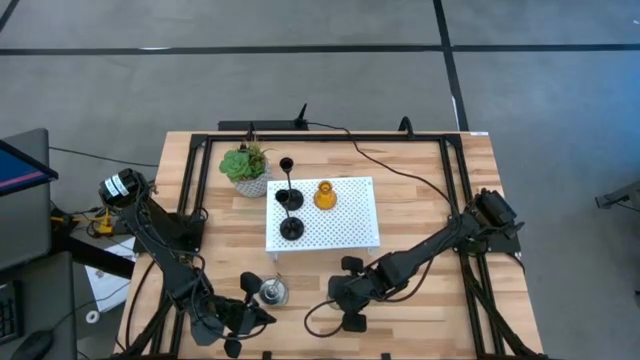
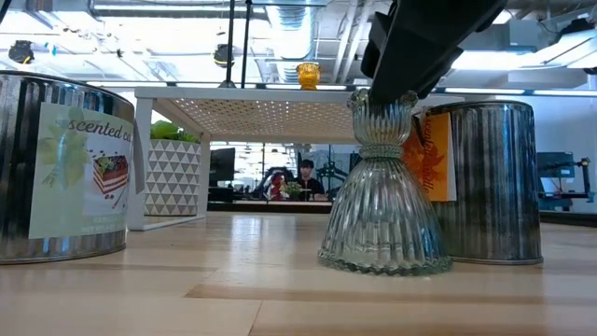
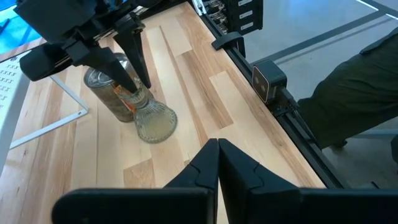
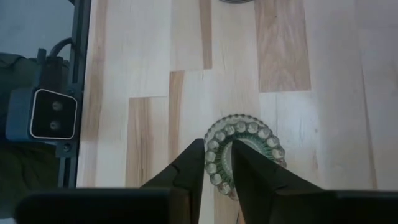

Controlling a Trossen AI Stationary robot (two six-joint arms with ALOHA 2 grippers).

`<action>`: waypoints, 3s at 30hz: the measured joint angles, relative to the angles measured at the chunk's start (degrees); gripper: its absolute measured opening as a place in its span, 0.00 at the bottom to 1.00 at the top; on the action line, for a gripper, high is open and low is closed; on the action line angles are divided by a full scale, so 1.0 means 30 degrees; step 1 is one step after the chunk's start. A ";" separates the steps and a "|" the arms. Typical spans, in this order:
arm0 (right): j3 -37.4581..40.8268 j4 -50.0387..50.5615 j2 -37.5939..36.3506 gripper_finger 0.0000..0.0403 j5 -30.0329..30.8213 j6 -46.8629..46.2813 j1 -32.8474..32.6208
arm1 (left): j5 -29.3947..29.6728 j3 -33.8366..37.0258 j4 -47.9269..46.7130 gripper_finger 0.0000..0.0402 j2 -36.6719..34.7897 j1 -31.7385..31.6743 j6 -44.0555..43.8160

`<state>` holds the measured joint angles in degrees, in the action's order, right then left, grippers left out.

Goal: Pick & Place candle stick holders
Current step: Align the transparent glass candle holder with the yellow glass candle holder on the shelf

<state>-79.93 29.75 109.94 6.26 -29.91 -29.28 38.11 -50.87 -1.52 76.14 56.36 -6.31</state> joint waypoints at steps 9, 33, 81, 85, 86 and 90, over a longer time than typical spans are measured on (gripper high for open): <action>0.0631 -0.0230 -0.0104 0.15 0.0153 -0.0029 0.0053 | 0.0000 0.0000 0.0007 0.02 0.0000 0.0000 0.0000; -0.1312 0.2366 0.0129 0.01 0.1531 -0.0297 -0.0107 | 0.0000 0.0000 0.0007 0.02 0.0000 -0.0004 -0.0007; -1.0581 1.2019 -0.0199 0.00 0.6226 0.3665 0.1025 | 0.0000 0.0000 0.0010 0.02 0.0000 -0.0007 -0.0058; -1.1858 1.2948 -0.0199 0.00 0.6624 0.4634 0.1580 | 0.0000 0.0000 0.0008 0.02 0.0000 -0.0007 -0.0058; -1.2015 1.2946 -0.0199 0.00 0.6710 0.4923 0.1756 | 0.0000 0.0000 0.0015 0.02 0.0000 -0.0007 -0.0058; -1.2119 1.2965 -0.0199 0.00 0.7419 0.5748 0.2573 | 0.0000 0.0000 0.0015 0.02 0.0000 -0.0007 -0.0058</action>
<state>-116.29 68.64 109.34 28.52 -12.67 -21.56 38.11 -50.87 -1.48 76.14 56.34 -6.48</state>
